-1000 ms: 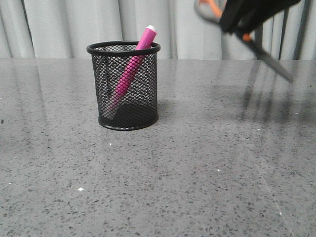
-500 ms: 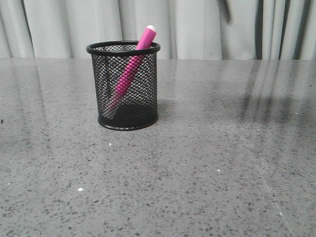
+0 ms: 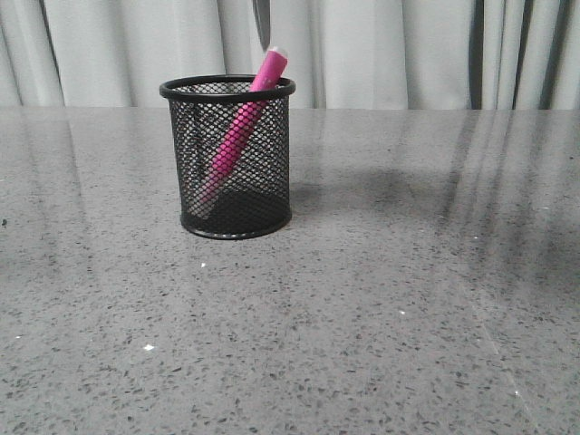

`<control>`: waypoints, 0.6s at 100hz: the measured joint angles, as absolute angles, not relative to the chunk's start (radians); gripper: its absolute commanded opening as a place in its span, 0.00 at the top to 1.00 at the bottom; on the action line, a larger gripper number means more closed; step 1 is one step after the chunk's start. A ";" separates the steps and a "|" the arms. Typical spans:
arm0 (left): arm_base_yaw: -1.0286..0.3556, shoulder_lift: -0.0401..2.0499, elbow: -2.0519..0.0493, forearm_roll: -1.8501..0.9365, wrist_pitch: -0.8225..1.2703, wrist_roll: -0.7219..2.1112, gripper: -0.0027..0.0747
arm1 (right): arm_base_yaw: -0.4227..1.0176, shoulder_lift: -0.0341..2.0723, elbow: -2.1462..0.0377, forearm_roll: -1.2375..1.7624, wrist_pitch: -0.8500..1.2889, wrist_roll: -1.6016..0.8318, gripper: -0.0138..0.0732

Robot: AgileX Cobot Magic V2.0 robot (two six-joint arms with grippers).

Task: Put pen and scissors into bin
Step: 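Lift the scissors with the right gripper and carry them over the cup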

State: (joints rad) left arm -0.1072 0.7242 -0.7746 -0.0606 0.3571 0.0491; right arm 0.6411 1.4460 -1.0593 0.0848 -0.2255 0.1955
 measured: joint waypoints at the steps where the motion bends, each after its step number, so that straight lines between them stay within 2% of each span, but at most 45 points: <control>1: -0.107 0.724 -0.775 -0.061 0.357 0.049 0.99 | 0.641 1.448 -1.059 0.083 -0.231 0.195 0.93; 28: -0.107 0.724 -0.775 -0.061 0.357 0.049 0.99 | 0.665 1.495 -1.059 0.000 -0.267 0.196 0.93; 60: -0.107 0.724 -0.775 -0.061 0.357 0.049 0.99 | 0.699 1.512 -0.933 -0.059 -0.456 0.196 0.93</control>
State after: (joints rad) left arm -0.1072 0.7242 -0.7746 -0.0606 0.3571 0.0491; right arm 0.6988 1.5119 -0.9326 -0.0590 -0.4561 0.1959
